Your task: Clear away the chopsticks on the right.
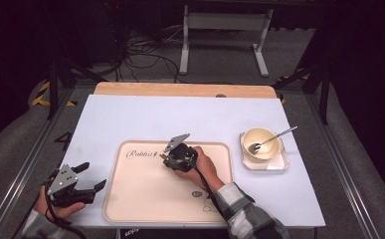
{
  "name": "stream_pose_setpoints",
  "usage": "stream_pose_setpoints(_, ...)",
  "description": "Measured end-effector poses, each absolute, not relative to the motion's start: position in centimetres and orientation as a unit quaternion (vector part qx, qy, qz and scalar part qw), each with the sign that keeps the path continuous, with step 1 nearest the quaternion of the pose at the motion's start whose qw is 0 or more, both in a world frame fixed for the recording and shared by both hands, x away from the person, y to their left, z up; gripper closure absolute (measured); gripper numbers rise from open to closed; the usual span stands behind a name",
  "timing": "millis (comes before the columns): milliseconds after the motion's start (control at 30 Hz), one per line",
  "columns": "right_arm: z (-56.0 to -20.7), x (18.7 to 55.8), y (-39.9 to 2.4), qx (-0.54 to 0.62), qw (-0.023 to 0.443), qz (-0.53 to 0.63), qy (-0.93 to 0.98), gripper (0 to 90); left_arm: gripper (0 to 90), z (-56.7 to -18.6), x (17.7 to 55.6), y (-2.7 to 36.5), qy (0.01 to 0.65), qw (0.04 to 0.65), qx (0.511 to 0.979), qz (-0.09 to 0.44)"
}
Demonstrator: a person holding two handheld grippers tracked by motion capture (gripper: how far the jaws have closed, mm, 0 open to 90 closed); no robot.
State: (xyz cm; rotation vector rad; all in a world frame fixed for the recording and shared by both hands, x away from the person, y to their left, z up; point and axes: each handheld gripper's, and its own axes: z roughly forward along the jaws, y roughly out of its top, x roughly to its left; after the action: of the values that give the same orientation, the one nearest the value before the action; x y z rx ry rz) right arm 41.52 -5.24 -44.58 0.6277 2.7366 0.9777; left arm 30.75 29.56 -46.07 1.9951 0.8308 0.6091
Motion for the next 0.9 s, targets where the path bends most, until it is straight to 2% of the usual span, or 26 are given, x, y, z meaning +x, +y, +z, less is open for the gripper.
stream_pose_setpoints(267, -44.5, 42.1, -6.4, 0.236, 0.103, 0.320, 0.912, 90.0, 18.1, -46.0, 30.7, 29.5, 0.332, 0.435, 0.801, 0.245)
stream_pose_setpoints(900, -44.4, 41.7, -13.0, 0.294, 0.114, 0.320, 0.894, 90.0, 18.1, -46.0, 30.7, 29.5, 0.336, 0.432, 0.800, 0.245)
